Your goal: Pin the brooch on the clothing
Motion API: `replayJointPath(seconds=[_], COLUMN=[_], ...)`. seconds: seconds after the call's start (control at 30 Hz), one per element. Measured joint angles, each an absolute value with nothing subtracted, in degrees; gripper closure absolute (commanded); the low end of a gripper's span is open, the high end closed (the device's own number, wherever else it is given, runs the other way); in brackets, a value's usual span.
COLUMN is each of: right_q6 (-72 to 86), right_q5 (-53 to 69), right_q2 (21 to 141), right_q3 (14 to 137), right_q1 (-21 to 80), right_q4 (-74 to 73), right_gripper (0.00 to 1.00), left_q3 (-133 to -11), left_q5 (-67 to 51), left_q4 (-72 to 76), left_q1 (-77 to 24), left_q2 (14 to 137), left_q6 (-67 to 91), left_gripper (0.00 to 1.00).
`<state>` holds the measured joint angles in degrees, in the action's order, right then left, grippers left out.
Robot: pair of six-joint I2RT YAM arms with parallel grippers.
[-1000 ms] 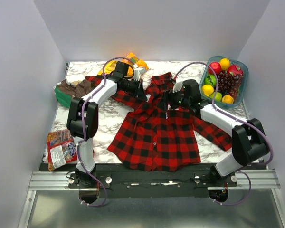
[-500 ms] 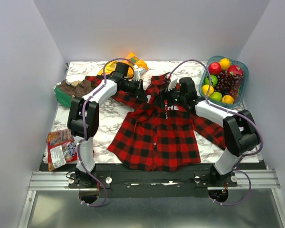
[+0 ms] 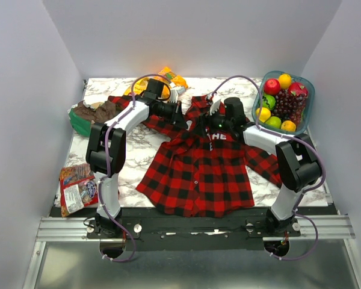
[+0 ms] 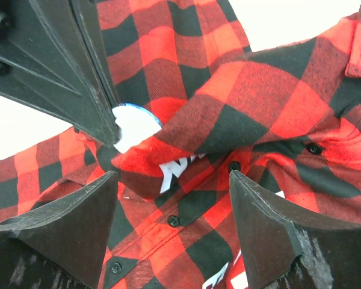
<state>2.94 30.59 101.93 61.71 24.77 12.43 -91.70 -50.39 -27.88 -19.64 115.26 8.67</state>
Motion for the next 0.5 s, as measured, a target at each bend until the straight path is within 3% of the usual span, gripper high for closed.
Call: replayJointPath(seconds=[0.5], right_q6=[3.6], right_q5=[30.9], right_q2=[103.7], right_q3=[61.8], right_q1=[24.8], right_q4=[15.2], right_gripper=[0.24], left_q3=[-91.7], left_q5=[-51.1], left_q4=[-27.8], left_q1=[-20.7], left_q2=[115.6], left_q6=[8.9], left_gripper=[1.00])
